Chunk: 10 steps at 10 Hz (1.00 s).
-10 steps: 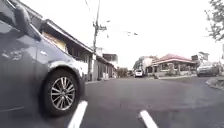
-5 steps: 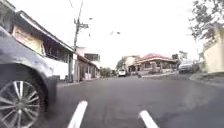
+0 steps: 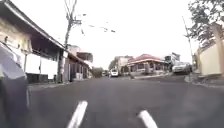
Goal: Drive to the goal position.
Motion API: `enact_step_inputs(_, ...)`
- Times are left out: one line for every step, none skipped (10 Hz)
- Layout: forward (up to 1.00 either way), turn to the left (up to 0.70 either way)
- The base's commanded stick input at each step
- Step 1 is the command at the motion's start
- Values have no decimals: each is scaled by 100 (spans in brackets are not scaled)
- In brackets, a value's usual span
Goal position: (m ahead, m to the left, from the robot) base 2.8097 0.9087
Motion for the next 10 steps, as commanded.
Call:
enact_step_inputs(100, 6)
enact_step_inputs(100, 3)
enact_step_inputs(100, 1)
enact_step_inputs(100, 4)
enact_step_inputs(100, 8)
enact_step_inputs(100, 11)
enact_step_inputs(100, 5)
enact_step_inputs(100, 0)
enact_step_inputs(100, 0)
enact_step_inputs(100, 0)
